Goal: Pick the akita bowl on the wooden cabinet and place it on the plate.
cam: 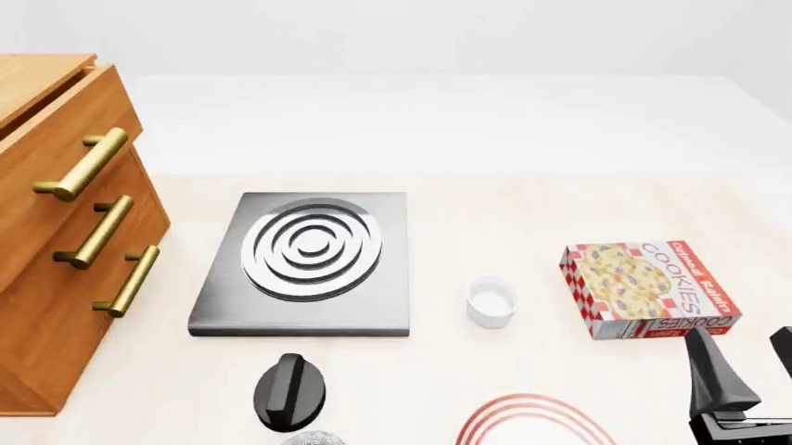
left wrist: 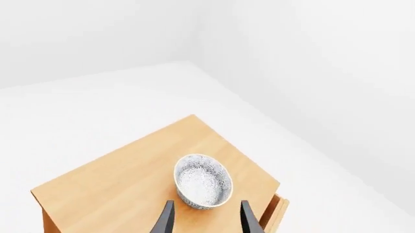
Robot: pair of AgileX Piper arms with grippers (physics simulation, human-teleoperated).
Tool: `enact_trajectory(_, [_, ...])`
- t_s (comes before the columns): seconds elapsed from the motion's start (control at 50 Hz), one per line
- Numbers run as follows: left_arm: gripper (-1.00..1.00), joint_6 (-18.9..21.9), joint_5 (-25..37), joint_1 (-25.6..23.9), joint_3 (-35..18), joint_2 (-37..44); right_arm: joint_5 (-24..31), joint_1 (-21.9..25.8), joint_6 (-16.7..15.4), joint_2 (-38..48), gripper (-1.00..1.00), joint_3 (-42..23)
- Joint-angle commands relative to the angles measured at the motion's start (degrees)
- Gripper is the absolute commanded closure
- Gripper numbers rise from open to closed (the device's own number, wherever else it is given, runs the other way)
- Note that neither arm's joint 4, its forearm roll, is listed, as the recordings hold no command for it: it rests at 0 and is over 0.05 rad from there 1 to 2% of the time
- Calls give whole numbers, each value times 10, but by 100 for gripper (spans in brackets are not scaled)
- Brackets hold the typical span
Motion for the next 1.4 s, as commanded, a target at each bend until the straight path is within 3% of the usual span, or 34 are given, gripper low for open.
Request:
enact_trajectory(0.02, [-100,-5,-5,17,-13,22,0,0,0,0,-100,0])
enact_trajectory(0.3, [-100,-11,-7,21,-27,48,0,0,0,0,-100,0])
enact_trajectory(0.38, [-100,-18,-9,21,-40,74,0,0,0,0,-100,0])
enact_trajectory(0.4, [-100,-35,-17,32,-56,122,0,0,0,0,-100,0])
enact_trajectory(1.4, [-100,-44,-39,12,-46,175,0,0,0,0,-100,0])
